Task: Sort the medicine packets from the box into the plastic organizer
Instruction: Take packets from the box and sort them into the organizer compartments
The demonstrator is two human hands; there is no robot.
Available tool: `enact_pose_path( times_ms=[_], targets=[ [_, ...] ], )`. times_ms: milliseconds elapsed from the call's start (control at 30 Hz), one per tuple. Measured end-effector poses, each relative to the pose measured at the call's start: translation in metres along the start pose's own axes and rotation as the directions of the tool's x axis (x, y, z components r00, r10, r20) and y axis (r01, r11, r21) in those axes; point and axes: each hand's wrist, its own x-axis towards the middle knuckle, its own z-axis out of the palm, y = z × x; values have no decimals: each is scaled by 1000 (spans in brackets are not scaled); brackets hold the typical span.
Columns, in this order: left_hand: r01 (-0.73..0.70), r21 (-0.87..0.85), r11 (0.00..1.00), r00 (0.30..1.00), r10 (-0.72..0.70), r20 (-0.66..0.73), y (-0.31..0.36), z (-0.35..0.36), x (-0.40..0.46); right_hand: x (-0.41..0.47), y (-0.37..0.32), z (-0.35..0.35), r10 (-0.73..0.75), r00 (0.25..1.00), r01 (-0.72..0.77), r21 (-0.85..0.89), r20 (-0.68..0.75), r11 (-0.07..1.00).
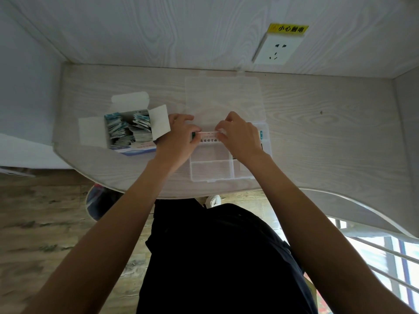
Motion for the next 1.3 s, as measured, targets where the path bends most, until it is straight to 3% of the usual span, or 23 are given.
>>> enact_pose_path(
  times_ms=[200, 300, 367, 500, 633, 700, 767, 967, 1167, 1300],
  targets=[
    [-29, -52, 998, 995, 24, -93, 29, -19, -28, -17, 4, -15, 52, 979, 1, 260, -195, 965],
    [-107, -214, 971, 986, 76, -150, 46, -43, -59, -33, -1, -27, 102, 950, 51, 468, -296, 882],
    [-130, -301, 945, 965, 51, -258, 48, -61, -79, -42, -14, -37, 61, 947, 125, 535, -316, 836],
    [13, -114, 993, 880, -65, -471, 6, -88, -96, -36, -58, -51, -123, 915, 296, 433, -383, 852],
    [206, 9, 979, 945, -196, -263, -59, -106, -84, -7, -112, -48, -296, 902, 348, 122, -315, 930],
    [220, 33, 975, 967, -213, -143, -75, -107, -74, 5, -135, -44, -300, 932, 274, -144, -202, 951],
    [186, 36, 982, 979, -182, -94, -83, -105, -68, 13, -153, -40, -280, 947, 234, -262, -155, 936],
    [121, -35, 992, 985, -125, -121, -92, -93, -65, 18, -178, -12, -309, 943, 254, -330, -125, 909],
    [61, -20, 998, 986, -64, -151, -97, -91, -65, 18, -175, -7, -413, 893, 374, -214, -180, 903],
    [39, -19, 999, 988, -42, -146, -98, -92, -64, 17, -171, -11, -331, 934, 287, -267, -137, 920]
  ],
)
